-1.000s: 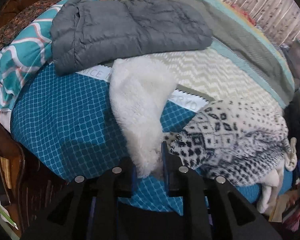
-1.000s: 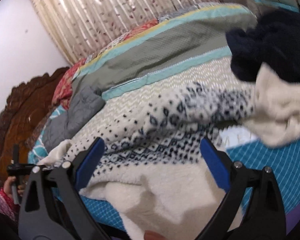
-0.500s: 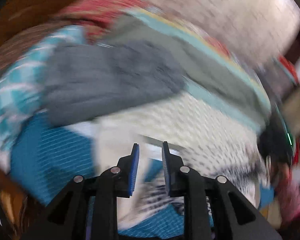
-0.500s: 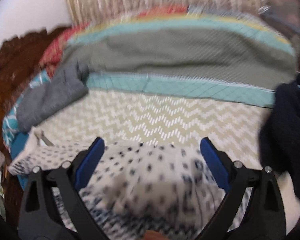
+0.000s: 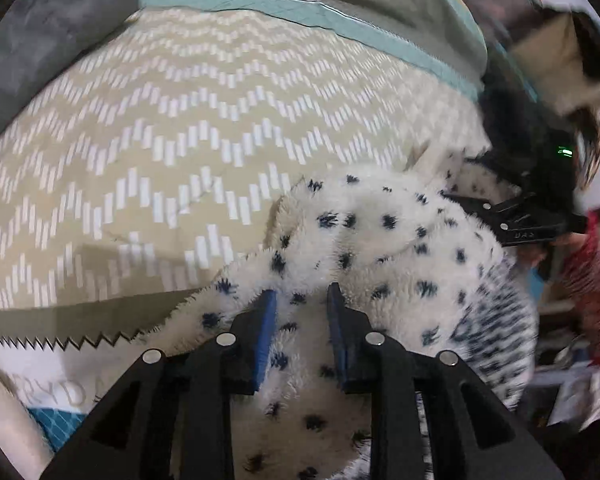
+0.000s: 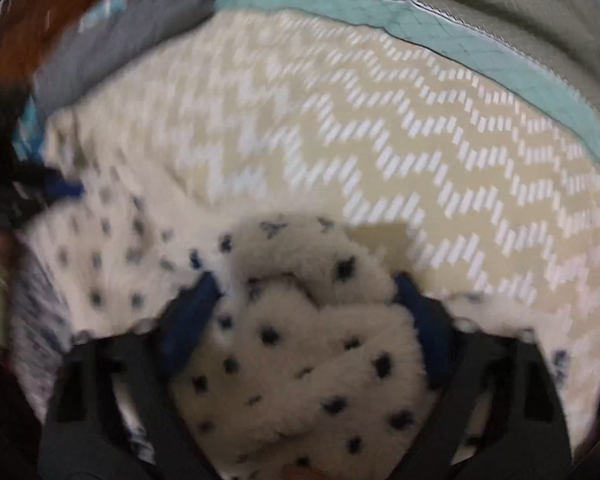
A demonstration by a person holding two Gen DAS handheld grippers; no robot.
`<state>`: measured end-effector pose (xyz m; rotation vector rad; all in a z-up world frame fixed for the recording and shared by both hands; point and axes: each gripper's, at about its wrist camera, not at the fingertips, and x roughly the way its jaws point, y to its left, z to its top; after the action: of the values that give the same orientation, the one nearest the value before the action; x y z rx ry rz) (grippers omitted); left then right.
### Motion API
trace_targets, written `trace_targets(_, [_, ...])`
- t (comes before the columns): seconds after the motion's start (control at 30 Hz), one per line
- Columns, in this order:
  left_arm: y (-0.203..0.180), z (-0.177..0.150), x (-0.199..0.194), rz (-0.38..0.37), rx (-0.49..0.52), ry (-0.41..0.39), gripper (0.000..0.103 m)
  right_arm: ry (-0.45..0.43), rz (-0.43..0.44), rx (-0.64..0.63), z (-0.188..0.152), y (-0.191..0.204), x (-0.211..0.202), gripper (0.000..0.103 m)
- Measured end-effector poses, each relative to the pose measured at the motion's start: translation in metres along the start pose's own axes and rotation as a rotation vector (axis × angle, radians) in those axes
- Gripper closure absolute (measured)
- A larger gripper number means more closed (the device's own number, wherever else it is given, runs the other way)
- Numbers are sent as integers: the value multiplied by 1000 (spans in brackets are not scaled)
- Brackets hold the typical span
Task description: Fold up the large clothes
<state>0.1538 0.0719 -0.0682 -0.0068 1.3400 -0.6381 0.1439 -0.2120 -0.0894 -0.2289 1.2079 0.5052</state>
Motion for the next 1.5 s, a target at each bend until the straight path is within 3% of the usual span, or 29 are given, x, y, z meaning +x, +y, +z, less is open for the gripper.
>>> trace_targets(0.03, [-2, -1, 0, 15, 6, -5, 60, -14, 8, 1, -3, 4, -7, 73])
trace_targets(0.07, [-4, 0, -1, 27, 4, -11, 69, -30, 16, 35, -5, 5, -16, 82])
trace_targets(0.1, [-7, 3, -4, 16, -2, -11, 78, -46, 13, 60, -6, 3, -24, 83])
trace_targets(0.23, [-37, 31, -27, 9, 42, -102, 80, -289, -56, 112, 13, -13, -107, 85])
trace_targets(0.33, [-59, 88, -68, 39, 63, -238, 80, -426, -155, 121, 48, -34, -163, 86])
trace_targets(0.4, [-76, 143, -97, 132, 68, -358, 79, -473, -278, 133, 84, -57, -187, 86])
trace_targets(0.47, [-87, 194, -120, 249, 35, -489, 79, -506, -338, 198, 114, -89, -195, 87])
trace_targets(0.53, [-91, 232, -125, 462, -19, -591, 79, -536, -433, 254, 138, -116, -187, 86])
trace_targets(0.6, [-87, 253, -106, 555, -50, -559, 79, -507, -521, 310, 154, -145, -156, 84])
trace_targets(0.67, [-75, 259, -74, 571, -105, -432, 79, -417, -523, 393, 151, -169, -115, 65])
trace_targets(0.77, [-63, 230, -63, 394, -150, -384, 79, -366, -476, 468, 130, -187, -77, 57])
trace_targets(0.8, [-62, 212, -67, 335, -147, -393, 79, -362, -463, 471, 115, -189, -73, 48])
trace_targets(0.87, [-61, 178, -76, 243, -110, -409, 79, -371, -429, 459, 99, -183, -77, 34])
trace_targets(0.93, [-59, 131, -85, 176, -60, -422, 79, -415, -346, 447, 51, -167, -99, 31])
trace_targets(1.03, [-48, 61, -86, 147, -5, -377, 79, -440, -271, 436, -21, -138, -126, 28])
trace_targets(1.13, [-38, -8, -71, 113, -31, -287, 79, -430, -228, 469, -106, -100, -145, 27])
trace_targets(1.23, [-28, -33, -53, 103, -54, -237, 79, -400, -183, 579, -182, -76, -152, 27])
trace_targets(1.33, [-24, -44, -38, 34, -118, -208, 79, -381, -139, 687, -235, -53, -150, 27])
trace_targets(1.4, [-27, -47, -34, -3, -143, -243, 79, -367, -113, 754, -256, -39, -145, 27])
trace_targets(1.5, [-32, -42, -31, -32, -194, -279, 79, -425, -96, 759, -263, -21, -149, 27])
